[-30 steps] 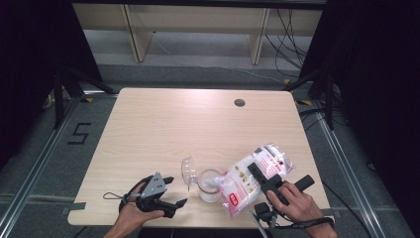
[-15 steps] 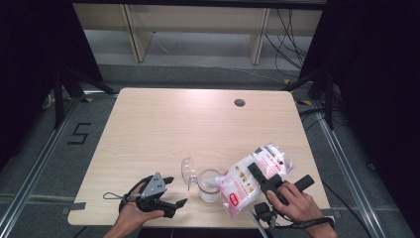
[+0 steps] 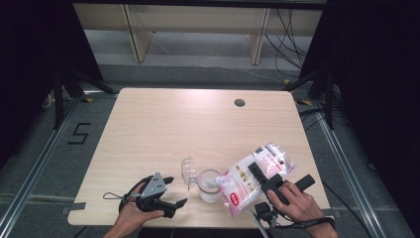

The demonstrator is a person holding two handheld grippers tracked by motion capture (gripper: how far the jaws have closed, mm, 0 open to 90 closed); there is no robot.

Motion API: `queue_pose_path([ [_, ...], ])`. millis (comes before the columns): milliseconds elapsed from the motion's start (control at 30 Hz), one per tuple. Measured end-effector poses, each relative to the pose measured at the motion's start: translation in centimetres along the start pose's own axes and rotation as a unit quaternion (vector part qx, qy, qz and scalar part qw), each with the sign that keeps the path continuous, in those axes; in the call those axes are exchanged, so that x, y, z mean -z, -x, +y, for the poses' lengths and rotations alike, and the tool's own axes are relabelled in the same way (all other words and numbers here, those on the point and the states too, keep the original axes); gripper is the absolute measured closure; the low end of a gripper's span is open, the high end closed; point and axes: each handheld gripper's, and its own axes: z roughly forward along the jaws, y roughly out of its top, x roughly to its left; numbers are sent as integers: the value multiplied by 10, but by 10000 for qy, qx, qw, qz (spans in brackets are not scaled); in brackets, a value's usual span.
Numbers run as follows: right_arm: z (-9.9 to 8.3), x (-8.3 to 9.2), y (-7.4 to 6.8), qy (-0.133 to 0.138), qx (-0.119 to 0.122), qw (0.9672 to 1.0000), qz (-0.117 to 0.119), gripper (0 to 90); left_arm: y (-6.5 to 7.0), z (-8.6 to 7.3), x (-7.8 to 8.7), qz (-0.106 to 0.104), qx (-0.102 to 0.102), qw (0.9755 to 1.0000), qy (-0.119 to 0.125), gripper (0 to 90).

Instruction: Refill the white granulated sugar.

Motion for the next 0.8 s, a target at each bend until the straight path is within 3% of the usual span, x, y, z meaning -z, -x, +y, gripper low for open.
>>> queue_pose_path([
  [567, 0, 1, 0, 20, -70, 10000, -24, 603, 0, 0, 0, -12, 16, 10000, 15, 154],
  [600, 1, 1, 0, 25, -71, 10000, -24, 603, -2, 1, 1, 21, -206, 9997, -105, 154],
  [667, 1, 0, 0, 51, -35, 10000, -23, 603, 0, 0, 0, -27, -6, 10000, -21, 154],
  [800, 1, 1, 0, 43, -54, 10000, -21, 605, 0, 0, 0, -14, -8, 10000, -15, 154],
])
